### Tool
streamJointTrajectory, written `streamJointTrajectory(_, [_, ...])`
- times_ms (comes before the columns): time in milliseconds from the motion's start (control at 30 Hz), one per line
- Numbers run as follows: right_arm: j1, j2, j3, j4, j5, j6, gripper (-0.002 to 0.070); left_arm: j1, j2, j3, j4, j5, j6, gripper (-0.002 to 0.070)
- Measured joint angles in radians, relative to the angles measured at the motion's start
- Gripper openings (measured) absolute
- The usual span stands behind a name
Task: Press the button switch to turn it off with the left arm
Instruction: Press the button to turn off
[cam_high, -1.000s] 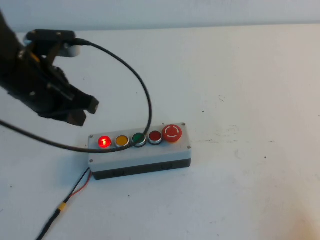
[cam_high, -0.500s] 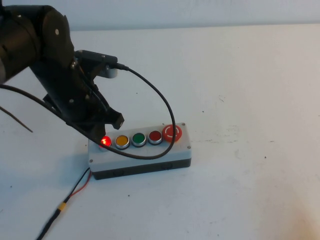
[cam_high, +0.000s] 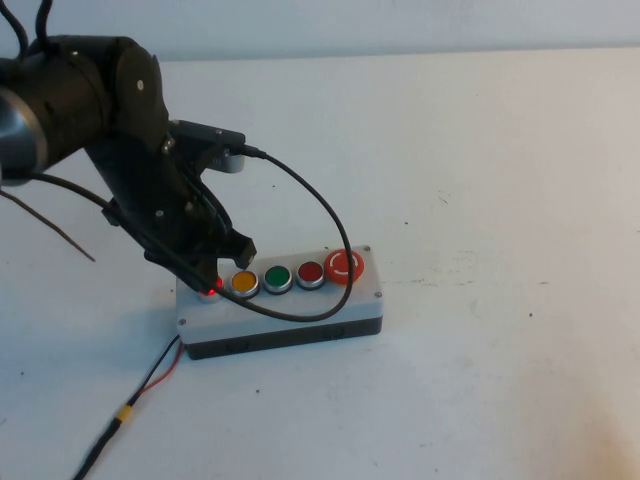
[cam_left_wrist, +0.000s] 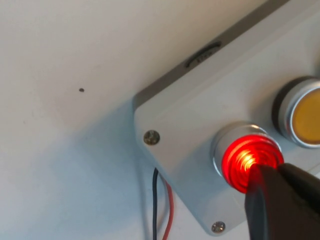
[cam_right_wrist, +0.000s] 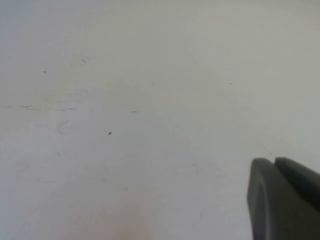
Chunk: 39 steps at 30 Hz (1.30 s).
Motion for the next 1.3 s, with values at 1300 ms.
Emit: streamJointTrajectory(1300, [0.0, 0.0, 0.0, 0.0, 0.0, 0.0, -0.0016, 0.0, 0.03, -0.02, 0.039, -0.036, -0.004, -0.0002])
